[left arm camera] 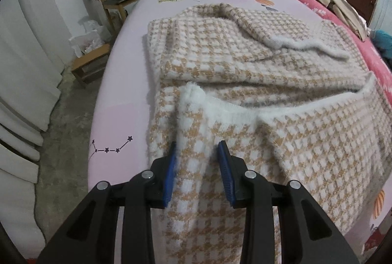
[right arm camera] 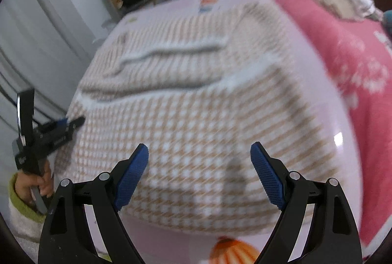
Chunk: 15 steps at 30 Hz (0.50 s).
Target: Fold large clothes
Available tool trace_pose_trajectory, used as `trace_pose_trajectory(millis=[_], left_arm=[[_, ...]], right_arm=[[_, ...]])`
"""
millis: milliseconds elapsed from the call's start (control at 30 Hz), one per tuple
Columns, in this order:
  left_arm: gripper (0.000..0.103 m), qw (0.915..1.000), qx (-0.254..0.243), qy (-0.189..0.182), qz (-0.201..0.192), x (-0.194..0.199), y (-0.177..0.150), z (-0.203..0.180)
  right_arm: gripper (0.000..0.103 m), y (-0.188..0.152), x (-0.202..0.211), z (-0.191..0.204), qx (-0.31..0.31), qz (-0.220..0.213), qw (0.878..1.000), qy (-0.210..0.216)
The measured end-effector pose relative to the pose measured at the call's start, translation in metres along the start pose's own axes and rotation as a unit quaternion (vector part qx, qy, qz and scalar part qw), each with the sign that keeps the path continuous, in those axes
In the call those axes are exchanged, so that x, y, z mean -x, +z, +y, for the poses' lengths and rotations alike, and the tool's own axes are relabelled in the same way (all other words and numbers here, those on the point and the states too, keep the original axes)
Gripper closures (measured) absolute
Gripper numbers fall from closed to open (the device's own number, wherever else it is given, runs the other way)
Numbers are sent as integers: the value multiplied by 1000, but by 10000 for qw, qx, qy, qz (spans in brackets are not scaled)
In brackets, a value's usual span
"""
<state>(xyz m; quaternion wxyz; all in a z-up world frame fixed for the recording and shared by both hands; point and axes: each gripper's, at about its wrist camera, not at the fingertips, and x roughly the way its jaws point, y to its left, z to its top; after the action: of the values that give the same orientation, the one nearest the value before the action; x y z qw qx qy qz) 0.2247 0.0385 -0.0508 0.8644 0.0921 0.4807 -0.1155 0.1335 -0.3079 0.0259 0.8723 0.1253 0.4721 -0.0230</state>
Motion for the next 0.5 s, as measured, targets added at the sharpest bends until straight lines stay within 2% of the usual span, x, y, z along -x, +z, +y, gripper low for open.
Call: trace_pose_trajectory(millis=[167, 500], left_arm=[[71, 9998, -45, 180, -18, 2, -1, -5], [71, 9996, 9, 273, -4, 2, -1, -8]], right_arm=[[22, 16, 13, -35, -308, -254, 9989, -263], [22, 39, -3, -69, -580, -165, 9981, -109]])
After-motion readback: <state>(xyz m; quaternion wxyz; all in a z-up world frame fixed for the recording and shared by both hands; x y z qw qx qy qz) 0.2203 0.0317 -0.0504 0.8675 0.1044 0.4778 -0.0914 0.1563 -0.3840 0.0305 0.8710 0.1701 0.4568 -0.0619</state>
